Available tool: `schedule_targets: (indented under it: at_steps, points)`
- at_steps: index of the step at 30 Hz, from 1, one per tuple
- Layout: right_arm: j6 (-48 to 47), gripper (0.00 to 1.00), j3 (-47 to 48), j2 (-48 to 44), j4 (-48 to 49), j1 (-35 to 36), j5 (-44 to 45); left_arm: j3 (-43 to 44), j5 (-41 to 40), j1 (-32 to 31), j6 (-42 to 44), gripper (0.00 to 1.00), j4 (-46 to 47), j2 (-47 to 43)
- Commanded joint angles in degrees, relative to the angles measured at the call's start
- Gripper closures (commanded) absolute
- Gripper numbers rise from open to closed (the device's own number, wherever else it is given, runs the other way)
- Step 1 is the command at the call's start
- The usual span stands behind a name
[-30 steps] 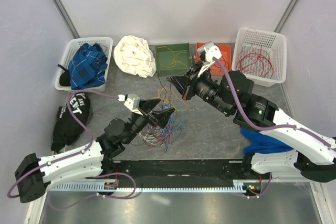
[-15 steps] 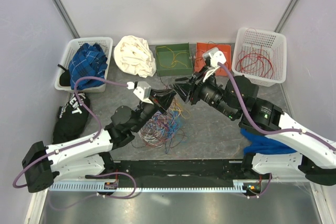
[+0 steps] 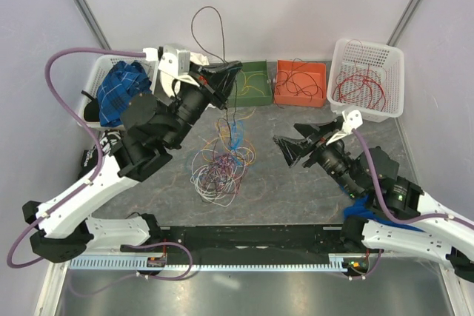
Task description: Untangle the cables
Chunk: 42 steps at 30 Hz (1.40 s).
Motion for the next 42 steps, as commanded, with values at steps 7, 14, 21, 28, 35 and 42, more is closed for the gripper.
schedule_targets:
  at_steps: [7,14,21,28,35,42]
  points:
    - [-6.0,0.21,0.0,8.9,16.1,0.1,-7.6,7.4,2.8,0.2,-2.4,0.98,-13.3,4.3]
    - [-8.0,0.20,3.5,18.7,20.2,0.2,-7.4,7.4,3.7,0.2,-3.3,0.98,-13.8,4.1]
    - [-10.4,0.29,5.4,26.0,24.2,0.1,-4.0,6.6,4.1,0.2,-4.0,0.98,-13.9,3.3]
    - [-9.1,1.00,8.7,26.8,23.6,0.0,-2.7,2.9,-0.1,0.3,-3.7,0.50,-13.5,0.8]
    - [-10.1,1.00,17.6,22.9,12.8,0.1,6.2,-20.8,-18.5,0.2,-6.4,0.00,-8.3,-15.8]
    - [-8.9,1.00,29.9,24.7,2.8,0.1,6.2,-46.9,-4.6,0.3,-5.3,0.00,19.6,-26.9]
